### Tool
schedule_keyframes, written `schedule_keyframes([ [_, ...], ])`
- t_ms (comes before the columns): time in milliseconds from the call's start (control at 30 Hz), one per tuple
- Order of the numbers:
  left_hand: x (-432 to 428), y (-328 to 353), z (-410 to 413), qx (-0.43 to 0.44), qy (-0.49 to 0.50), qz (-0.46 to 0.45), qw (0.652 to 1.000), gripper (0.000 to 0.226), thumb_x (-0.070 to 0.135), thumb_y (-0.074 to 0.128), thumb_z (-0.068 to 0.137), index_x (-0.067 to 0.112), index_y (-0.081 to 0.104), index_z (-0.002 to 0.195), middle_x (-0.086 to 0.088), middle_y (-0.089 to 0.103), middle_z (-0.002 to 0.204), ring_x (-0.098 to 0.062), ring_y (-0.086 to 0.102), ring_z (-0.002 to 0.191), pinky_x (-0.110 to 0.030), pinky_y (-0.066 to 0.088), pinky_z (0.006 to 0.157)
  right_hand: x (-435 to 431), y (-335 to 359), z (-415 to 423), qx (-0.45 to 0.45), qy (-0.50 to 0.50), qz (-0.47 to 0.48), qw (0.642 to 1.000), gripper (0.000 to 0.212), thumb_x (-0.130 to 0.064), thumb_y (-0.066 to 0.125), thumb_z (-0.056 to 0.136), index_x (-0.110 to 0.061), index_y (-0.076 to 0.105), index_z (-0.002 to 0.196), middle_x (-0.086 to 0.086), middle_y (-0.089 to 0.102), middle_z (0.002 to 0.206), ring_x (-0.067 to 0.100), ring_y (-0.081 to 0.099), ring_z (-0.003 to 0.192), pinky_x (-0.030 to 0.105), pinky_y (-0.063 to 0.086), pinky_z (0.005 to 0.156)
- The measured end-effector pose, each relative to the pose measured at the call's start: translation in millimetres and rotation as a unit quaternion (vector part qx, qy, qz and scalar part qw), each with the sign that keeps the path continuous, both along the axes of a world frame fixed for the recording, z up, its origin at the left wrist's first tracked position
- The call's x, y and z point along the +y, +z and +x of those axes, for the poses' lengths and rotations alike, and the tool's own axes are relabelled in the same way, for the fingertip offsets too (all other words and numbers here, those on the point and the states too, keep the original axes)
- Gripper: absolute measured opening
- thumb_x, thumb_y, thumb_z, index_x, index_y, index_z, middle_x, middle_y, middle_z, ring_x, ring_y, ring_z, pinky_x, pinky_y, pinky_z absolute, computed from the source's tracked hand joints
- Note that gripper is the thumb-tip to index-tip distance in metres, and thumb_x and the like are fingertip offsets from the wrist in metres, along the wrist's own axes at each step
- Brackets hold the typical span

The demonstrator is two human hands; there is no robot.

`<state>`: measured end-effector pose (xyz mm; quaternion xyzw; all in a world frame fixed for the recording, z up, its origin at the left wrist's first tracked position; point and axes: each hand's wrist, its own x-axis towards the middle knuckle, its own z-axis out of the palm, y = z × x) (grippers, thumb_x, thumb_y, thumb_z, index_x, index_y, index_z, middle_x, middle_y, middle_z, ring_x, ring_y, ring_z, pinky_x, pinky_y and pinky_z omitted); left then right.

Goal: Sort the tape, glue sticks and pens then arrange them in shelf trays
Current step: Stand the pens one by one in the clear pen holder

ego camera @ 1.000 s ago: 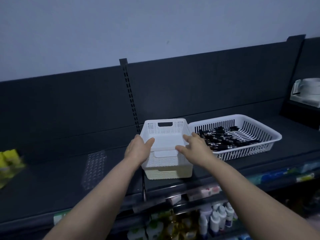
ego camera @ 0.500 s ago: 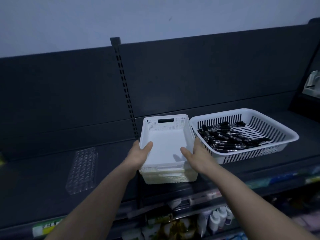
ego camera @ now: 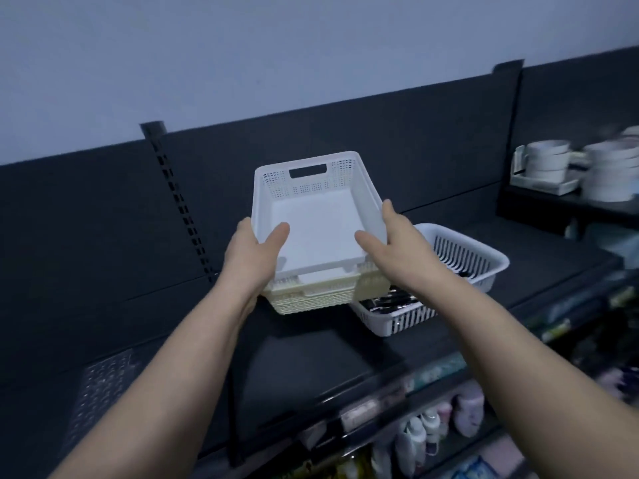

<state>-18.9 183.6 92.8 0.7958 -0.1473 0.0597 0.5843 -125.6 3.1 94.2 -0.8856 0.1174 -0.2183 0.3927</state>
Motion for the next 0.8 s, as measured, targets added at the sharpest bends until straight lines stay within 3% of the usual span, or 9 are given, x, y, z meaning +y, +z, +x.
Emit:
schedule_keyframes([
  [167,-125,1,-19,-0.023,-0.09,0.013,0.996,0.037,0.041,0.063,0.085,0.022,0.05,0.113,0.004,0.062,0.109,-0.019,0.063,0.097,-0.043,0.055,0.084,-102,-1,-47,-0.01,-0.112,0.0,0.994,0.073,-0.035,0.047,0.096,-0.014,0.006,0.153,0.004,0.025,0.155,0.021,0.031,0.138,0.033,0.033,0.102],
  [400,-325,-16,-48,-0.012,-0.19,0.034,0.981,0.045,0.04,0.062,0.088,0.022,0.044,0.124,0.007,0.059,0.113,-0.018,0.059,0.103,-0.044,0.05,0.093,-277,-5,-95,0.005,-0.203,0.01,0.979,0.07,-0.029,0.054,0.093,-0.013,0.018,0.151,0.005,0.033,0.152,0.022,0.036,0.135,0.033,0.034,0.102],
  [467,-375,-25,-50,0.008,-0.197,0.043,0.979,0.047,0.039,0.063,0.088,0.021,0.043,0.127,0.006,0.059,0.116,-0.018,0.058,0.105,-0.041,0.049,0.093,-326,-9,-97,0.02,-0.202,0.016,0.979,0.068,-0.027,0.054,0.093,-0.012,0.021,0.15,0.007,0.035,0.151,0.023,0.036,0.135,0.031,0.033,0.101],
  [600,-445,-41,-43,0.036,-0.169,0.066,0.983,0.054,0.038,0.063,0.089,0.018,0.04,0.133,0.004,0.058,0.118,-0.02,0.058,0.105,-0.041,0.049,0.092,-402,-18,-83,0.059,-0.171,0.04,0.983,0.059,-0.021,0.052,0.095,-0.013,0.026,0.148,0.009,0.044,0.142,0.025,0.045,0.124,0.025,0.033,0.084],
  [733,-482,-57,-27,0.08,-0.113,0.104,0.985,0.063,0.045,0.064,0.085,0.021,0.034,0.135,-0.001,0.058,0.121,-0.035,0.061,0.107,-0.054,0.05,0.09,-457,-37,-47,0.102,-0.11,0.057,0.987,0.068,-0.025,0.054,0.094,-0.011,0.019,0.15,0.007,0.038,0.148,0.022,0.039,0.132,0.025,0.034,0.097],
  [800,-489,-65,-20,0.09,-0.085,0.125,0.984,0.071,0.045,0.065,0.084,0.019,0.03,0.14,-0.001,0.056,0.127,-0.03,0.058,0.111,-0.051,0.049,0.094,-472,-48,-31,0.12,-0.082,0.067,0.987,0.071,-0.025,0.055,0.094,-0.01,0.016,0.151,0.006,0.034,0.151,0.022,0.037,0.135,0.026,0.032,0.102],
])
